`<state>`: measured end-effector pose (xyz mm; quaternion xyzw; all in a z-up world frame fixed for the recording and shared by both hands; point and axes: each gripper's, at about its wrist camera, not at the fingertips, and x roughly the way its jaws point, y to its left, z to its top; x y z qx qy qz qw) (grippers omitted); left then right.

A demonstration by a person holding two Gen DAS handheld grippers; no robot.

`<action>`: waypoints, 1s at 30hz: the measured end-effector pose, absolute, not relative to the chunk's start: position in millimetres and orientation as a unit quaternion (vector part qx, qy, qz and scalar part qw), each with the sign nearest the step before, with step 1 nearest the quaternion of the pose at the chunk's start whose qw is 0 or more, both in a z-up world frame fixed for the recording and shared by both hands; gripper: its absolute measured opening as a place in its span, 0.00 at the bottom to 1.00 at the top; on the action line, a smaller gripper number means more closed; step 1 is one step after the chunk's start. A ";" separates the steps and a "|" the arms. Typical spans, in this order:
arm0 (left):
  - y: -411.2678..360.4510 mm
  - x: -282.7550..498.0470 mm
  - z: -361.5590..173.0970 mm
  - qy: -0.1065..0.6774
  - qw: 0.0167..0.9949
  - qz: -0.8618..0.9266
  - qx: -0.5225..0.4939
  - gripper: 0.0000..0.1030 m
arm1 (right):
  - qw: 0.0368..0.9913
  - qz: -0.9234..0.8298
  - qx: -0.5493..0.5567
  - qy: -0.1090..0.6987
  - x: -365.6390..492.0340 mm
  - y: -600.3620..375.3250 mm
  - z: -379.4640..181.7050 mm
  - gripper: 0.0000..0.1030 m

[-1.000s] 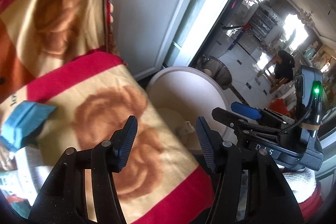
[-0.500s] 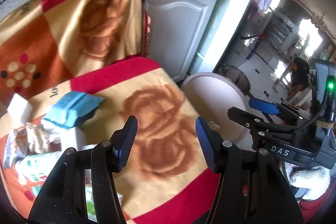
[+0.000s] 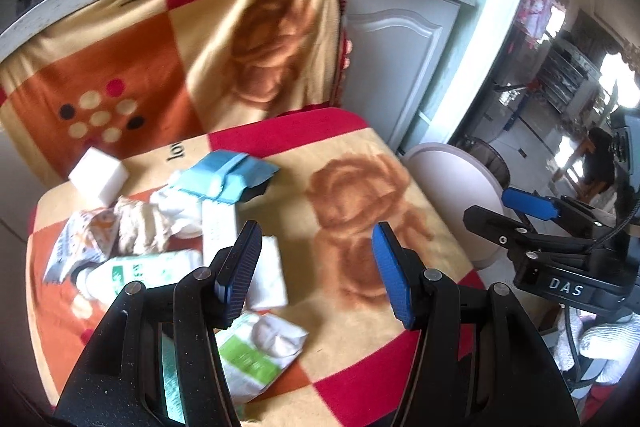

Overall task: Collect trash
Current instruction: 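Return both open tools to the trash pile on the chair seat, then grasp the teal towel with the left tool while the right tool grasps the white-green packet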

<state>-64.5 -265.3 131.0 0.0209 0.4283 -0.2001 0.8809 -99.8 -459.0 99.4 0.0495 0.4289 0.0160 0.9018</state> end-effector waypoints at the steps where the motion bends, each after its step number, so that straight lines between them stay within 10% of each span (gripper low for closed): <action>1: -261.0 -65.9 130.4 0.429 0.882 -0.196 0.020 0.55 | 0.902 0.020 0.047 0.429 -100.2 -454.6 100.0 0.67; 30: -91.1 -99.4 91.3 0.511 0.839 -0.140 -0.123 0.60 | 0.865 0.148 -0.020 0.480 -99.1 -327.5 59.3 0.75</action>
